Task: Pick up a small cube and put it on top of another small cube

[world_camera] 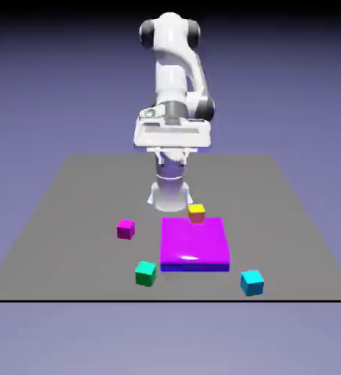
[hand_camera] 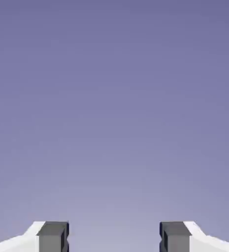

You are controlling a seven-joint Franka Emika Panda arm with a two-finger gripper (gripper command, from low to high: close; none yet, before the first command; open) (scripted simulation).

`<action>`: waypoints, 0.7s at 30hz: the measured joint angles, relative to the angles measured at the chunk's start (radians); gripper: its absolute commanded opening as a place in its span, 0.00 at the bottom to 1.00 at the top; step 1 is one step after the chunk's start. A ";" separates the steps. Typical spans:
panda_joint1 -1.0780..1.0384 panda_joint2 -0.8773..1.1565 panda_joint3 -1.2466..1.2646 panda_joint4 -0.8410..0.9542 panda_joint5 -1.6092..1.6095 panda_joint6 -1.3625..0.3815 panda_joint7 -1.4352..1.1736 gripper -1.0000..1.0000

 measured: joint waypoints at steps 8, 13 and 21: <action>0.013 0.290 0.150 0.212 -0.235 -0.282 -0.087 0.50; 0.029 0.471 0.244 0.345 -0.383 -0.457 -0.142 0.50; 0.033 0.761 0.394 0.557 -0.618 -0.739 -0.230 0.50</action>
